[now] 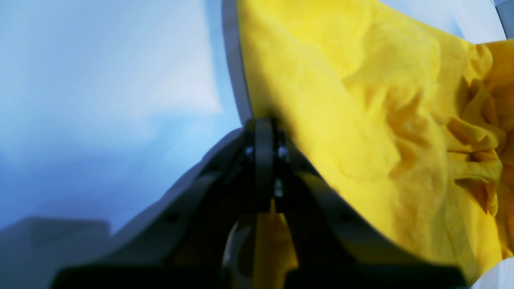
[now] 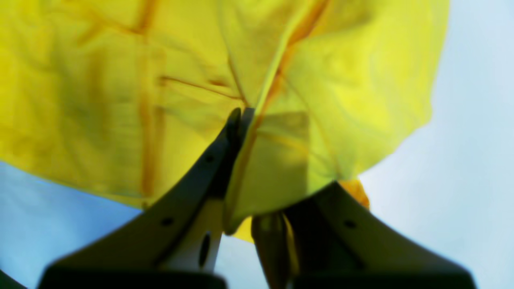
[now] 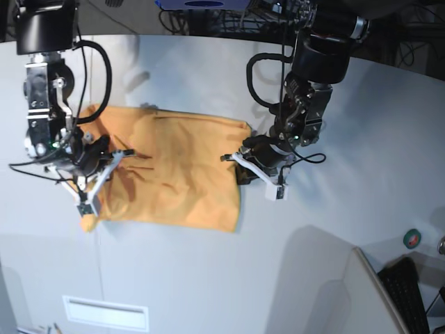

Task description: Layout the t-shirt on the table in an organized manner, then fold the t-shirt properly

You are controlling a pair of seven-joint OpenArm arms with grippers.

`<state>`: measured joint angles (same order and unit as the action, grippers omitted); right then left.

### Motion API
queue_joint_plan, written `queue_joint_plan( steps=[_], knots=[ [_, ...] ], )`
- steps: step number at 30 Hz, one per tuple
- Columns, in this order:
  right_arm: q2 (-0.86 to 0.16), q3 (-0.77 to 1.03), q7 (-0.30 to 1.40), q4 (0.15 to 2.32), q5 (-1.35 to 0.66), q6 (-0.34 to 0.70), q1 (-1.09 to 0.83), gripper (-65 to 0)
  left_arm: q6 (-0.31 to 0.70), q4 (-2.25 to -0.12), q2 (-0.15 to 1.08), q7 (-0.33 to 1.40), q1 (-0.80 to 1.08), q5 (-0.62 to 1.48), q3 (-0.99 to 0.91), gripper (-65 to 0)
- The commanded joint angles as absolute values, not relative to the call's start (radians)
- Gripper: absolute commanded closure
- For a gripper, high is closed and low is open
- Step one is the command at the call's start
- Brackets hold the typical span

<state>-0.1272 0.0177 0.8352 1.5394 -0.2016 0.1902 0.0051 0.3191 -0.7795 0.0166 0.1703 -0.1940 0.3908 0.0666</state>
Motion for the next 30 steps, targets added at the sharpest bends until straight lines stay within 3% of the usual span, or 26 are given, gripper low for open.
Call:
queue_joint_plan(
  steps=[1,14,30],
  knots=[
    [-0.111,0.012,0.816,1.563,-0.185,0.189,0.031,0.0,0.318,-0.785,0.016,0.186,-0.202,0.383,0.067,0.0],
    [0.107,-0.140,0.826,1.503,0.094,0.151,0.105,0.0,0.318,-0.788,0.016,0.186,-0.200,0.383,0.067,0.0],
    [0.120,-0.302,0.763,1.365,0.053,-0.108,0.183,0.0,0.318,-0.789,0.016,0.186,-0.200,0.383,0.067,0.0]
  ],
)
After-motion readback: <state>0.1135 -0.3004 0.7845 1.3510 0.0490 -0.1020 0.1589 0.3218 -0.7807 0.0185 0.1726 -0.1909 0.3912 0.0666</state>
